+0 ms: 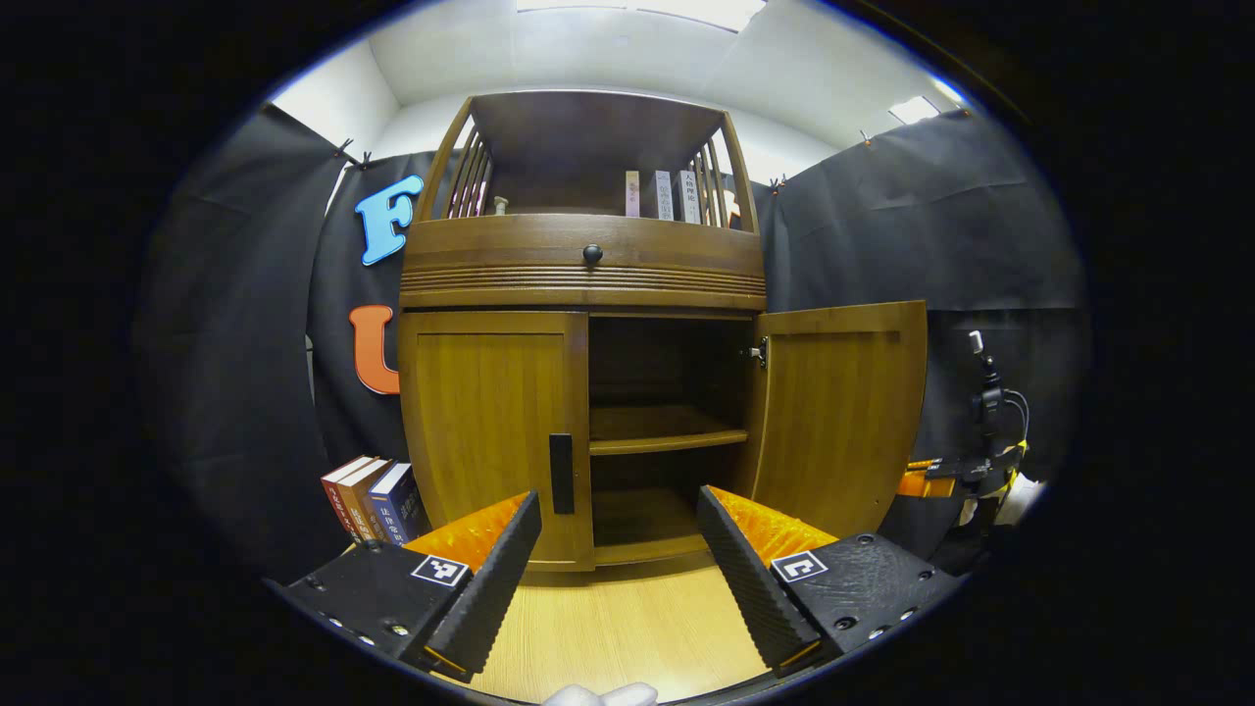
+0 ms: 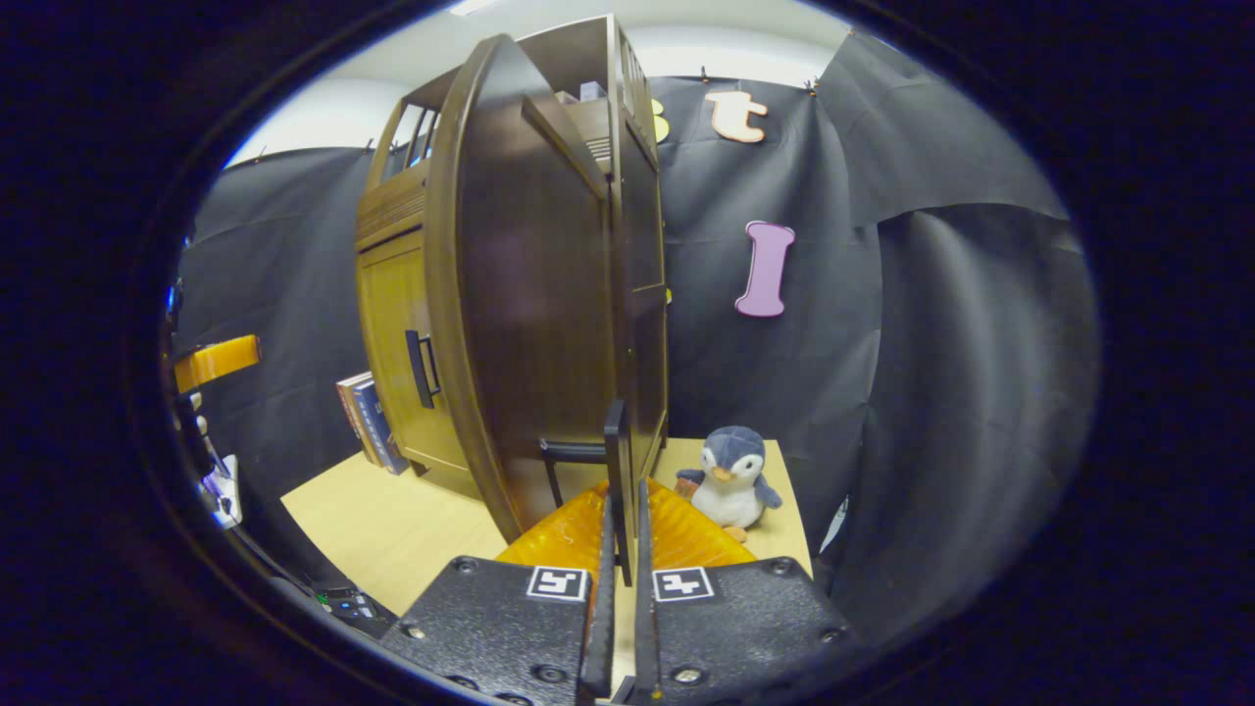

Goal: Open the right door of the double-door shoe cabinet with the right hand, and open the left door with the left hand.

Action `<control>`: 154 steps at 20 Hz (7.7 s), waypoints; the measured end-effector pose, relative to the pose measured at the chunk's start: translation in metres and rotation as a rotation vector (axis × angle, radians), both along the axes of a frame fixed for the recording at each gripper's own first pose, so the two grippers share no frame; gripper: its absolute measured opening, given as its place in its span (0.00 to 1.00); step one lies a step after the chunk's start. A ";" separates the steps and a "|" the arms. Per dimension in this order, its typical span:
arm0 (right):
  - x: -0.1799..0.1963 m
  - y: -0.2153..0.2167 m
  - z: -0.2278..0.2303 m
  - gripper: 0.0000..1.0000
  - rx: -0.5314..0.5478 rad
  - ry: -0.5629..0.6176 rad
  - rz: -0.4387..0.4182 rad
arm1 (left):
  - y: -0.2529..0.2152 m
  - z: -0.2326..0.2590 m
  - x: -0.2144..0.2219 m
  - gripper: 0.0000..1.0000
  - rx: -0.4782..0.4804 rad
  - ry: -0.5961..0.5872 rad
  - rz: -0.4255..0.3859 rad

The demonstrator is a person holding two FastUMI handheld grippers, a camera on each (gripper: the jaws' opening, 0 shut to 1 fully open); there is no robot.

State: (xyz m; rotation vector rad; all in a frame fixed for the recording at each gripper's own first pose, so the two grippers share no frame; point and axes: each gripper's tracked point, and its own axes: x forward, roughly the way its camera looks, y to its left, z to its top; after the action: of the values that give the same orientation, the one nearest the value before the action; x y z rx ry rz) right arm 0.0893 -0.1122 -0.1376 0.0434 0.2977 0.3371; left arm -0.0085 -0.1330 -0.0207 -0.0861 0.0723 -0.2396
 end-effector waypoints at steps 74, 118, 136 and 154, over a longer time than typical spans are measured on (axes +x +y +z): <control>-0.150 0.118 0.049 0.92 -0.083 0.023 -0.376 | 0.015 -0.105 0.234 0.26 0.015 0.030 -0.034; -0.151 0.204 0.026 0.92 -0.028 0.029 -0.089 | 0.217 -0.117 0.075 0.02 0.041 0.045 0.125; -0.149 0.226 0.030 0.92 -0.040 0.023 -0.041 | 0.293 -0.120 0.078 0.00 0.000 0.026 0.010; -0.138 0.212 0.052 0.92 -0.026 -0.020 -0.041 | 0.332 -0.051 0.017 1.00 -0.044 -0.004 0.156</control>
State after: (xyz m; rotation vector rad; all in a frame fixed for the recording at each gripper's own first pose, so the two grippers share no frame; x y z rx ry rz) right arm -0.0491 0.0999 -0.0861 0.0206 0.2805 0.2929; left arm 0.0090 0.1994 -0.0719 -0.1344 0.0559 -0.0858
